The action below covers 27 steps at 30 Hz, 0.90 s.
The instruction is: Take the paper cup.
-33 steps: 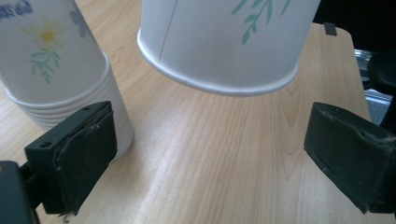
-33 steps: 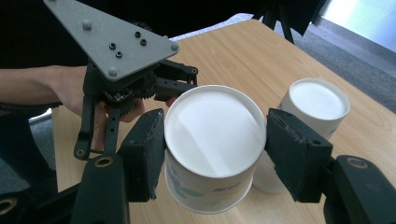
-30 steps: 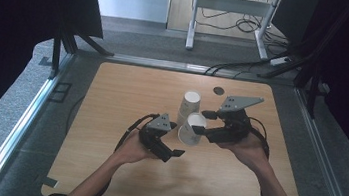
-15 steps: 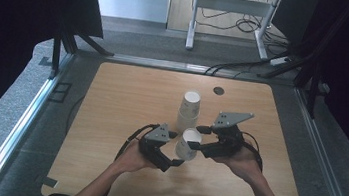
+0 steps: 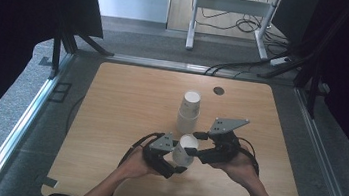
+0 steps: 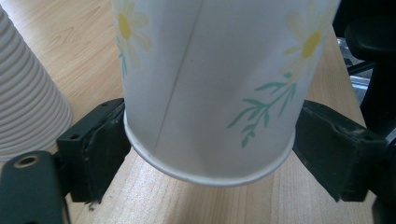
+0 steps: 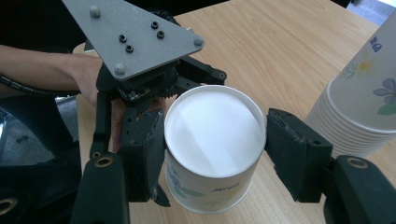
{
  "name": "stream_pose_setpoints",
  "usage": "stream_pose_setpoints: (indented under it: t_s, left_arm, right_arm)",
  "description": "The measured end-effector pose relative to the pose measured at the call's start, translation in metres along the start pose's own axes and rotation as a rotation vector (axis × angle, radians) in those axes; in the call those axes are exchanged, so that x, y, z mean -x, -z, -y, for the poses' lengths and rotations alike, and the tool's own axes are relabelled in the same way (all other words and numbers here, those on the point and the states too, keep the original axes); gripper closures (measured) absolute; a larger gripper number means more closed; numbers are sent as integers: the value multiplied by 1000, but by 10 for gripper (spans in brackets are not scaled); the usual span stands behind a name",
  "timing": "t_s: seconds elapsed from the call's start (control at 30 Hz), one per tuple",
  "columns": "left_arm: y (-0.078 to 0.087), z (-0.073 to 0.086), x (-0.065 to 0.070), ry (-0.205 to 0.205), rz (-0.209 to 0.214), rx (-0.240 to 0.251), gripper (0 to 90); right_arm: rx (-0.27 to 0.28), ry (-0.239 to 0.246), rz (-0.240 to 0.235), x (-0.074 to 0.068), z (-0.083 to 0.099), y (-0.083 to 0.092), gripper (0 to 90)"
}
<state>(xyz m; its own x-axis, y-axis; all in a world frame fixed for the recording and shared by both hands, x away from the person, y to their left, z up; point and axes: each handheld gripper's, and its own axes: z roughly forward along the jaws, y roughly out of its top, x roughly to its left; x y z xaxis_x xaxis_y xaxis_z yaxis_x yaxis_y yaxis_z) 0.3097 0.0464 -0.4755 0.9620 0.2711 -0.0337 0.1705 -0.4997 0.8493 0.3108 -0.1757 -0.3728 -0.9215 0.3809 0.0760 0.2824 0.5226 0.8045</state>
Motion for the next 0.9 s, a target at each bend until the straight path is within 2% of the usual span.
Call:
stream_pose_setpoints:
  t_s: [0.5, 0.9]
  left_arm:
    - [-1, 3, 1, -1, 8, 29, 208]
    - [1, 3, 1, -12, 0, 3, 344]
  right_arm:
    - [2, 2, -4, -1, 2, -1, 386]
    - [3, -5, -7, 1, 4, -1, 385]
